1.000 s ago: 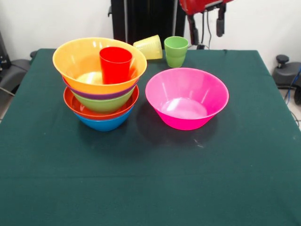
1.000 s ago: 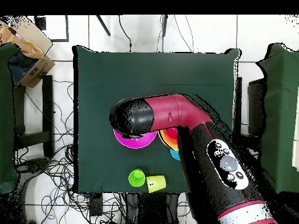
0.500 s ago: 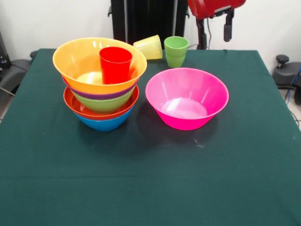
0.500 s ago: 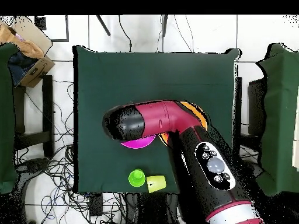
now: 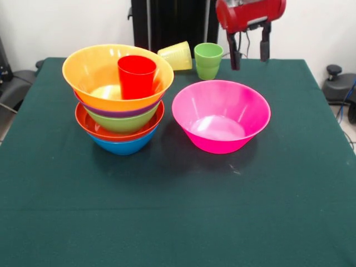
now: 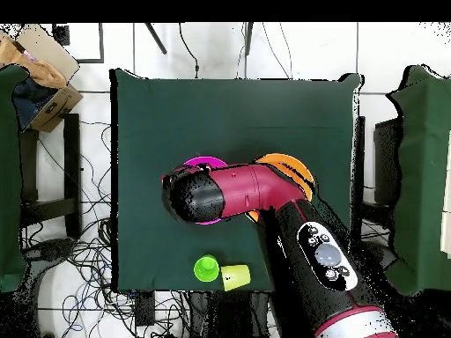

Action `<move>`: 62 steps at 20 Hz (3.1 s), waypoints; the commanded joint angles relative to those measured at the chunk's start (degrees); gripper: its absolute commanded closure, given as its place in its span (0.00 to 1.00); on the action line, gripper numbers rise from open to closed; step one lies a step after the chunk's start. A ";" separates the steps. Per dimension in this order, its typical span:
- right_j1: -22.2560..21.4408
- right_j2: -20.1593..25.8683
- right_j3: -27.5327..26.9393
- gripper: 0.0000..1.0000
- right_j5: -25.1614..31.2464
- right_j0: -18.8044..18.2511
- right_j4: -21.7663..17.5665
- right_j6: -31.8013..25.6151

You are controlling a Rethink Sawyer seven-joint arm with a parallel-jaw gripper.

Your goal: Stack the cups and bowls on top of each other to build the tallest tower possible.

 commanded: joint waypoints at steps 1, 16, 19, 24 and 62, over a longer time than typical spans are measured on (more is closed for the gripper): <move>6.58 -0.08 4.43 0.00 -9.56 -2.94 -5.81 1.49; 8.49 -1.46 4.58 0.00 -11.12 -3.00 -9.21 2.83; 8.75 -4.86 1.81 0.00 -6.11 0.62 -7.59 5.05; 9.34 -7.20 -0.32 0.00 -4.46 3.68 -6.41 6.20; 22.15 -19.64 -5.29 1.00 -15.23 12.86 -4.49 4.98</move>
